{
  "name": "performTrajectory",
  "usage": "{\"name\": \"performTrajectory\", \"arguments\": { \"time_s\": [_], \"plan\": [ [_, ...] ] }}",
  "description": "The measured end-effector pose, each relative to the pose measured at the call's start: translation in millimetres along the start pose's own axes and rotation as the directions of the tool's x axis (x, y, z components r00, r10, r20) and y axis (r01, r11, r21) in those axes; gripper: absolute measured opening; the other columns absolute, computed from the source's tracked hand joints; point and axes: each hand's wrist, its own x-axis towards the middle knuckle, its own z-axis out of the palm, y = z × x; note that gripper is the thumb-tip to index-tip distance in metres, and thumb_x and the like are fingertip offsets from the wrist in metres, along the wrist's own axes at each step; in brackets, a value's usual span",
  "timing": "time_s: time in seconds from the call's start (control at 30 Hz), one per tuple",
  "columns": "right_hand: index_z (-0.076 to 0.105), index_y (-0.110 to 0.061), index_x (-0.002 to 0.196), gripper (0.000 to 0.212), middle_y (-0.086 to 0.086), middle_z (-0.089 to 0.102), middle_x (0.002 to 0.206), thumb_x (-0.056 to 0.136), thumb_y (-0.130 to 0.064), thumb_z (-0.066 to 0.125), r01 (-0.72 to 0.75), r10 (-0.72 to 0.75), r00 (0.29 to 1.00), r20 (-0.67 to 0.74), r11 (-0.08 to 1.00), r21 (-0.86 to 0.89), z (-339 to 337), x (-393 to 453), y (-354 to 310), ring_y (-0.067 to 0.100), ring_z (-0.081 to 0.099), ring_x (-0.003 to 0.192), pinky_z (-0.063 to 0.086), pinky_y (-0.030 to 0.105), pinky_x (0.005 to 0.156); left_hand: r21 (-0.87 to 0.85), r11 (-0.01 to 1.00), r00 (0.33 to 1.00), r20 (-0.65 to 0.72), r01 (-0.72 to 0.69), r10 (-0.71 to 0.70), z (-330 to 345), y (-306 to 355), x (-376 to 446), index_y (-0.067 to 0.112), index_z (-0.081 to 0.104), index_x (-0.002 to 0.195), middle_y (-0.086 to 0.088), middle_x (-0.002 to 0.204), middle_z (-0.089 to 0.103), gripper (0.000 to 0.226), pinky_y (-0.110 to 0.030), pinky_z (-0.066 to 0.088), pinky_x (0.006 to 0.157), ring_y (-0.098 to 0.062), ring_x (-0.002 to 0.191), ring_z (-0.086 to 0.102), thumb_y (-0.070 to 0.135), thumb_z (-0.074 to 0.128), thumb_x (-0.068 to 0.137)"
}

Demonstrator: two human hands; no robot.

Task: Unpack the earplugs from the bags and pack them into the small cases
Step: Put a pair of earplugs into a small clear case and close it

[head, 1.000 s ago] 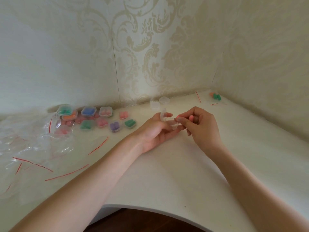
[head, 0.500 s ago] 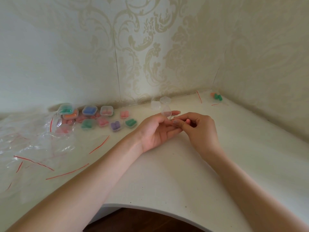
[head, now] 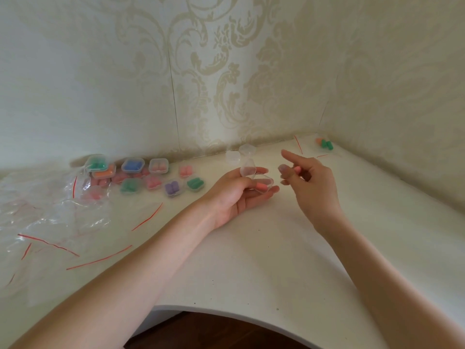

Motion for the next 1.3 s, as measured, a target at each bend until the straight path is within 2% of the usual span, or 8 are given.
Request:
{"name": "performTrajectory", "arguments": {
  "time_s": [0.27, 0.43, 0.57, 0.77, 0.97, 1.1, 1.2, 1.3],
  "plan": [
    [0.067, -0.016, 0.080, 0.008, 0.002, 0.071, 0.080, 0.080, -0.010, 0.073, 0.011, -0.012, 1.000, 0.009, 0.993, 0.116, 5, -7, -4, 0.009, 0.063, 0.072, 0.046, 0.012, 0.059, 0.100, 0.995, 0.997, 0.070, 0.022, -0.029, 4, 0, -6, 0.006, 0.059, 0.101, -0.016, 0.096, 0.067, 0.032, -0.029, 0.058, 0.080, -0.030, 0.093, 0.069, -0.017, 0.046, 0.084],
    [0.071, -0.020, 0.076, 0.012, -0.007, 0.064, 0.089, 0.076, -0.009, 0.076, 0.078, -0.078, 0.996, 0.038, 0.997, 0.009, 11, -12, -3, 0.004, 0.064, 0.081, 0.052, 0.018, 0.067, 0.105, 0.994, 0.994, 0.109, 0.019, -0.031, 2, 0, -4, 0.007, 0.061, 0.097, -0.009, 0.079, 0.070, 0.031, -0.030, 0.055, 0.086, -0.018, 0.078, 0.070, -0.015, 0.043, 0.085],
    [0.070, -0.026, 0.075, 0.007, -0.013, 0.058, 0.080, 0.077, -0.025, 0.077, 0.131, -0.137, 0.990, -0.021, 0.973, -0.192, 10, -13, -1, -0.003, 0.050, 0.078, 0.037, 0.008, 0.066, 0.091, 0.994, 0.985, 0.159, 0.056, -0.071, 3, -1, -5, 0.003, 0.062, 0.107, -0.008, 0.077, 0.070, 0.032, -0.028, 0.056, 0.084, -0.015, 0.075, 0.070, -0.013, 0.043, 0.086],
    [0.068, -0.024, 0.072, 0.018, -0.016, 0.056, 0.075, 0.086, -0.034, 0.067, 0.211, -0.216, 0.976, 0.025, 0.913, -0.348, 9, -9, 5, 0.008, 0.043, 0.083, 0.032, 0.012, 0.066, 0.017, 0.998, 0.987, 0.146, 0.063, -0.065, 1, 1, -4, -0.003, 0.058, 0.113, -0.014, 0.095, 0.067, 0.034, -0.026, 0.058, 0.079, -0.016, 0.079, 0.067, -0.013, 0.037, 0.088],
    [0.064, -0.033, 0.090, 0.017, -0.010, 0.062, 0.101, 0.097, -0.029, 0.049, 0.136, -0.136, 0.991, 0.002, 0.988, -0.074, 10, -6, 1, 0.000, 0.054, 0.088, 0.044, 0.016, 0.070, -0.010, 0.999, 0.990, 0.137, 0.049, -0.047, 1, 1, -2, -0.004, 0.056, 0.115, -0.011, 0.077, 0.069, 0.031, -0.032, 0.055, 0.084, -0.022, 0.072, 0.071, -0.011, 0.037, 0.091],
    [0.054, -0.042, 0.120, 0.026, -0.015, 0.058, 0.119, 0.098, -0.034, 0.044, 0.231, -0.220, 0.947, 0.236, 0.973, -0.018, 11, -6, 3, -0.006, 0.052, 0.109, 0.047, 0.016, 0.086, 0.107, 0.991, 0.982, 0.164, 0.077, -0.094, 2, -1, -4, -0.003, 0.058, 0.116, -0.011, 0.088, 0.067, 0.028, -0.030, 0.058, 0.081, -0.017, 0.077, 0.067, -0.004, 0.041, 0.094],
    [0.063, -0.035, 0.110, 0.025, -0.023, 0.061, 0.109, 0.095, -0.036, 0.044, 0.314, -0.260, 0.917, 0.302, 0.938, -0.145, 16, -6, 11, -0.002, 0.049, 0.112, 0.041, 0.021, 0.095, 0.105, 0.988, 0.975, 0.177, 0.117, -0.134, 3, 0, -6, 0.000, 0.061, 0.105, -0.010, 0.093, 0.067, 0.025, -0.028, 0.057, 0.080, -0.017, 0.086, 0.063, -0.003, 0.039, 0.094],
    [0.066, -0.032, 0.089, 0.021, -0.022, 0.062, 0.097, 0.096, -0.030, 0.046, 0.248, -0.225, 0.949, 0.222, 0.965, -0.082, 13, -5, 12, 0.005, 0.056, 0.102, 0.046, 0.030, 0.085, -0.147, 0.960, 0.952, 0.229, 0.238, -0.201, -4, 1, -4, -0.001, 0.057, 0.099, -0.012, 0.081, 0.065, 0.026, -0.033, 0.055, 0.085, -0.016, 0.078, 0.060, -0.007, 0.035, 0.086]
  ]
}}
